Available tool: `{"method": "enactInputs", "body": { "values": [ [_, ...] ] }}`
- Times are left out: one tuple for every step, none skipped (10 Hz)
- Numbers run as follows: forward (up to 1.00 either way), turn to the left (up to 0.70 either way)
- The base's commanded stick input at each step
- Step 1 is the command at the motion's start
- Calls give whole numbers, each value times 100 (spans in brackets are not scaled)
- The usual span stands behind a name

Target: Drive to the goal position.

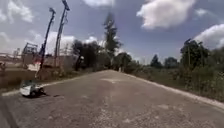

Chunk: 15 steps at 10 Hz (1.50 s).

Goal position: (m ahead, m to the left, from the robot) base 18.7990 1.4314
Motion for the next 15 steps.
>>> {"method": "enactInputs", "body": {
  "values": [
    [50,0],
    [50,0],
    [50,0],
    [50,0],
    [50,0],
    [50,0],
    [50,0],
    [50,0],
    [50,0],
    [50,0],
    [50,0],
    [50,0],
    [50,0],
    [50,0],
    [50,0]
  ]
}}
